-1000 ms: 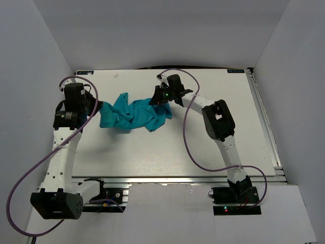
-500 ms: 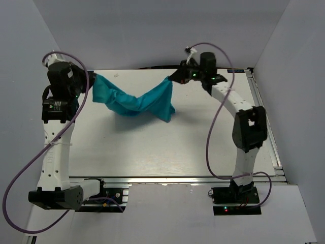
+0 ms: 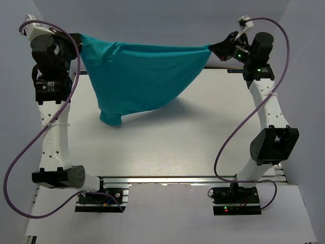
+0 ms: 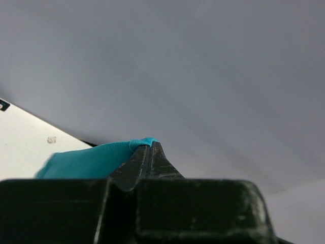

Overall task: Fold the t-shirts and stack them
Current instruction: Flatten out the tshirt

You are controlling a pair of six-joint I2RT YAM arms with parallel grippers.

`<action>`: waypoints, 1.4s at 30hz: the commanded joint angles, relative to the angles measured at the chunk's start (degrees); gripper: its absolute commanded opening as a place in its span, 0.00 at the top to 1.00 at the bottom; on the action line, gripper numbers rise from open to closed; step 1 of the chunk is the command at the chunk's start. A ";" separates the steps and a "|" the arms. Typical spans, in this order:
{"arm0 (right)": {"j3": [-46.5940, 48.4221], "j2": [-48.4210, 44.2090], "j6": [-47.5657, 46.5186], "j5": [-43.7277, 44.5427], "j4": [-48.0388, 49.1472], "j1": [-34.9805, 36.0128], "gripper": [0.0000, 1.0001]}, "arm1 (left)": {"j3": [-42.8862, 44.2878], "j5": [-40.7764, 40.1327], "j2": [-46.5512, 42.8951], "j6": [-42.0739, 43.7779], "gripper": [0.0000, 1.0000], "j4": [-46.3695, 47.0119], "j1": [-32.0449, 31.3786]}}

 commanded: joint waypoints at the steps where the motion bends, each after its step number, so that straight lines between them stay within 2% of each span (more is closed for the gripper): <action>1: 2.88 -4.36 -0.72 1.26 0.09 -3.83 1.00 | 2.13 -1.11 1.11 0.71 1.00 4.75 1.31; 6: 3.93 -5.77 0.59 1.27 1.06 -10.15 1.00 | 3.89 1.79 4.27 -2.62 1.00 7.40 1.76; 9: 3.58 -6.74 1.65 1.10 2.64 -11.91 1.00 | 4.76 3.72 5.42 -4.21 1.00 9.16 1.93; 14: 2.35 -8.76 4.99 -1.01 7.29 -13.50 1.00 | 3.28 11.45 6.13 -7.28 1.00 16.00 2.11; 22: 2.53 -12.27 8.59 -0.05 12.30 -14.47 1.00 | -7.17 18.40 0.51 -12.65 1.00 24.10 2.11; 29: 2.62 -16.75 10.26 0.22 14.41 -14.64 1.00 | -10.78 20.42 -6.43 -14.75 1.00 26.91 2.11; 33: 2.00 -21.32 11.31 1.01 15.47 -14.64 1.00 | -11.58 20.43 -13.27 -15.46 1.00 26.74 2.11; 42: 1.04 -27.30 15.01 5.40 15.30 -14.56 1.00 | -9.03 17.97 -18.48 -20.03 1.00 24.12 2.11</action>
